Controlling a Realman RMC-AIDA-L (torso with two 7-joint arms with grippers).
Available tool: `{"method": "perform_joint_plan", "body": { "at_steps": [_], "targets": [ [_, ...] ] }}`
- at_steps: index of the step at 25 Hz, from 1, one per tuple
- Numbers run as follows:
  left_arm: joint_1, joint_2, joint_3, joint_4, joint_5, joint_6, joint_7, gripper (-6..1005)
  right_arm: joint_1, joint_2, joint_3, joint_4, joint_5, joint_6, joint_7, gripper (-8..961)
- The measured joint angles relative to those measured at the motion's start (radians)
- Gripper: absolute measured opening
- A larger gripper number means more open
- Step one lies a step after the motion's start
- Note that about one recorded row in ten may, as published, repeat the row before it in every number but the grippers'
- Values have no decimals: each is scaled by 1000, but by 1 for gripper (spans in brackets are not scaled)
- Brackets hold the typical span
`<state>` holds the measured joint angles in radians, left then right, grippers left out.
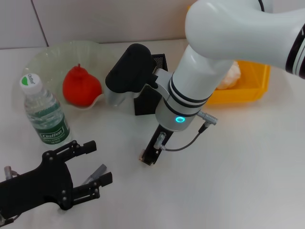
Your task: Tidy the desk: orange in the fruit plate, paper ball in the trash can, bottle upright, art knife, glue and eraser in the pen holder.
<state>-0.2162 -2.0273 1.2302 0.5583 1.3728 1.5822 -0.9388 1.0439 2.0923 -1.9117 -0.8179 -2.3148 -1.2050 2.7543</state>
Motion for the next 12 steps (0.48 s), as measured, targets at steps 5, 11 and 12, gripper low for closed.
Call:
{"method": "perform_joint_plan", "body": {
  "at_steps": [5, 11, 12],
  "targets": [
    [0, 0, 0, 0, 0, 1, 0, 803, -19, -4, 33, -35, -9, -10, 2, 248],
    [1, -1, -1, 0, 0, 1, 2, 803, -97, -9, 265, -222, -144, -96, -2, 248],
    [1, -1, -1, 0, 0, 1, 2, 803, -97, -9, 265, -222, -144, -96, -2, 248]
  ]
}}
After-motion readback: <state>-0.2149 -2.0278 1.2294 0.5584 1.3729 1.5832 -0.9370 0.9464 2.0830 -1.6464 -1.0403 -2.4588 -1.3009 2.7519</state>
